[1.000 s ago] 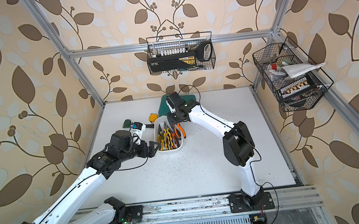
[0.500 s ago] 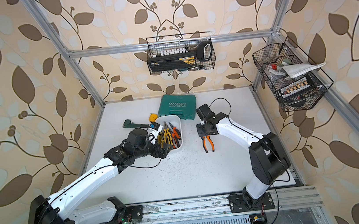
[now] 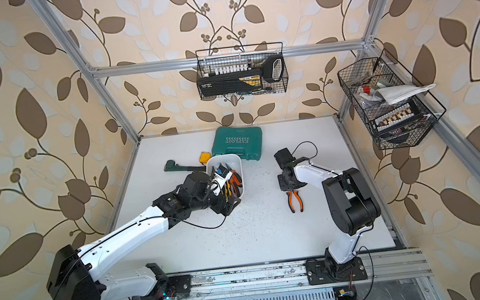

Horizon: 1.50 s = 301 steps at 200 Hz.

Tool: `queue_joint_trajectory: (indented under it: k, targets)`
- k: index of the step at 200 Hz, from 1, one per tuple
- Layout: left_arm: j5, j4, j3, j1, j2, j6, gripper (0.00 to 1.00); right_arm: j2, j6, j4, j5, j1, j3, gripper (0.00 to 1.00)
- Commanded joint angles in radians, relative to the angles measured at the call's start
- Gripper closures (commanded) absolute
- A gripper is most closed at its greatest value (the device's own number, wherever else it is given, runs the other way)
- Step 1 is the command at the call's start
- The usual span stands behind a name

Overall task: Take the pliers out of the storage box
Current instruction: Place the pliers at the center of the board, then pick up the pliers from the storage box.

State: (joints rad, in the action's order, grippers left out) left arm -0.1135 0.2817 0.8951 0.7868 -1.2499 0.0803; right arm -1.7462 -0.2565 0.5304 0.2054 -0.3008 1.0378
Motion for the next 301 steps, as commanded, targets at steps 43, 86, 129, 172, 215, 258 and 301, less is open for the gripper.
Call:
queue_joint_trajectory:
  k: [43,86,129,172,215,258,301]
  targets:
    - [-0.042,0.011,0.005,0.004,0.058,-0.055,0.01,-0.023,0.006,0.015,0.012,0.003,0.027,0.61]
    - [0.007,0.034,-0.002,0.003,0.095,-0.037,0.01,0.091,-0.002,0.026,-0.019,-0.017,0.028,0.33]
    - [0.148,0.153,-0.023,-0.007,0.164,-0.002,0.01,0.147,0.011,-0.006,-0.029,-0.14,0.094,0.21]
    - [0.209,0.247,-0.053,-0.008,0.305,0.043,0.01,0.053,-0.052,0.003,-0.032,-0.272,0.298,0.21]
    - [0.369,0.283,-0.091,-0.006,0.4,0.088,0.01,-0.166,-0.085,0.04,-0.037,-0.355,0.593,0.22]
    - [0.444,0.318,-0.114,-0.006,0.431,0.157,0.01,-0.396,-0.115,0.132,0.055,-0.403,0.869,0.26]
    - [0.437,0.329,-0.124,-0.006,0.448,0.153,0.01,-0.615,-0.148,0.265,0.084,-0.403,1.132,0.3]
